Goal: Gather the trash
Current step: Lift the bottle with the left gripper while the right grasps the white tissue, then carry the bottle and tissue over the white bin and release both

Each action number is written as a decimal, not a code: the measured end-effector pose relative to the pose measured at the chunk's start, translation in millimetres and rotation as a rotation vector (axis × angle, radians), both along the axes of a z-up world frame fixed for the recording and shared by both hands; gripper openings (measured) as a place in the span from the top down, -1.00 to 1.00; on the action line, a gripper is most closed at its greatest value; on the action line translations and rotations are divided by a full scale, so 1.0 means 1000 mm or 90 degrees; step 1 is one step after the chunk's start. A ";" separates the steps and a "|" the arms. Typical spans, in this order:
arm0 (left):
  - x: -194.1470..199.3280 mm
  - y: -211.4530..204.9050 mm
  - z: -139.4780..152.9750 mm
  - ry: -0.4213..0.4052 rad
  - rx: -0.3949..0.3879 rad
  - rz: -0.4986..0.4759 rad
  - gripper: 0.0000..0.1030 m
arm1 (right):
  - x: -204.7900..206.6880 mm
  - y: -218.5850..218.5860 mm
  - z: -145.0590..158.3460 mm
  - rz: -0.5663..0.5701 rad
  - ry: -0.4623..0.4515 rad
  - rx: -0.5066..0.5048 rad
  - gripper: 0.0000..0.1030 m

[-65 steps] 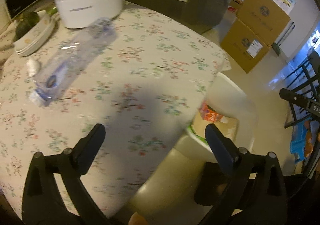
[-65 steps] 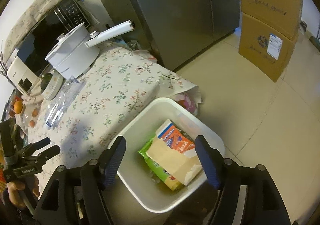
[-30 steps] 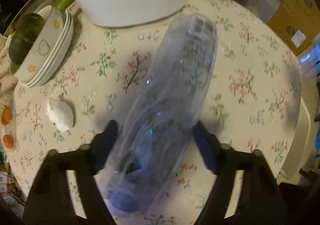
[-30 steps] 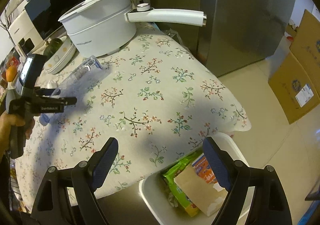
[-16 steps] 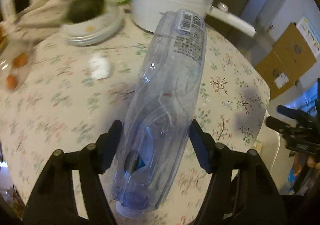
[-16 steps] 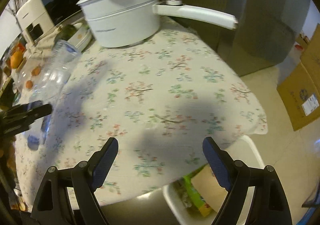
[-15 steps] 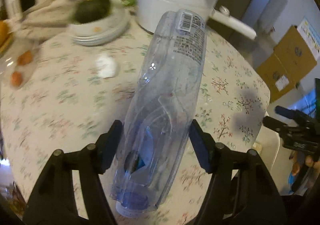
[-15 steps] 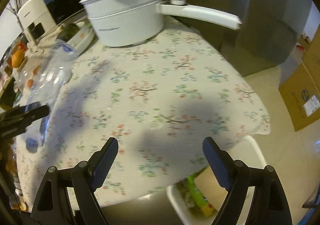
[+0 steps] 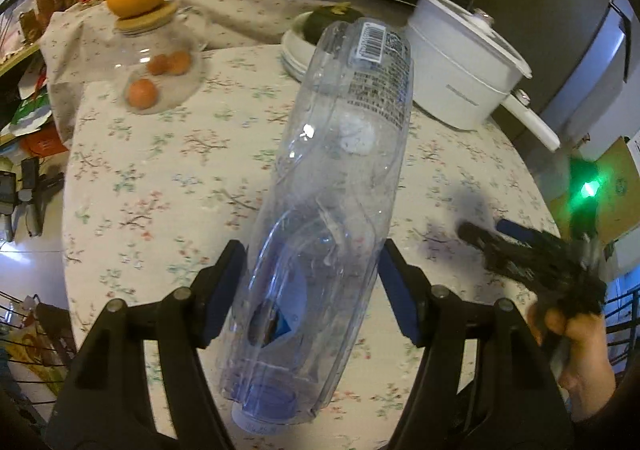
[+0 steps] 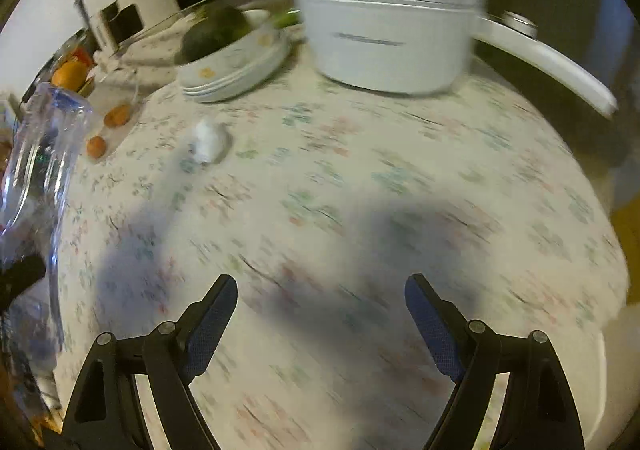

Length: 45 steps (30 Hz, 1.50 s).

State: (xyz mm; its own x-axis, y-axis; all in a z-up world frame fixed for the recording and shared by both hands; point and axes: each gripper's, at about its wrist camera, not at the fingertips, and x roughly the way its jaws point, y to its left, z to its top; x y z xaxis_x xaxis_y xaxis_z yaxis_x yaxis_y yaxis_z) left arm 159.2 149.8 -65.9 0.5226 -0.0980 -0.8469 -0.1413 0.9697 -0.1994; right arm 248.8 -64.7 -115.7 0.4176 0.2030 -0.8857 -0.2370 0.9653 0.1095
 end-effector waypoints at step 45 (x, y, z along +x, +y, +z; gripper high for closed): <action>-0.023 -0.015 0.011 -0.014 -0.073 -0.048 -0.35 | -0.019 -0.003 0.042 0.065 -0.058 -0.031 0.50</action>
State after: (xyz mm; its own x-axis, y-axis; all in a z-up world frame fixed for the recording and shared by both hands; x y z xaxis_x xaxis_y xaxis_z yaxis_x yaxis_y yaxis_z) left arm 136.1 134.3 -54.9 0.5279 -0.2340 -0.8164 -0.0630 0.9478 -0.3124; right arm 230.1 -67.3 -73.3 0.4753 0.2064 -0.8553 -0.3416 0.9391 0.0368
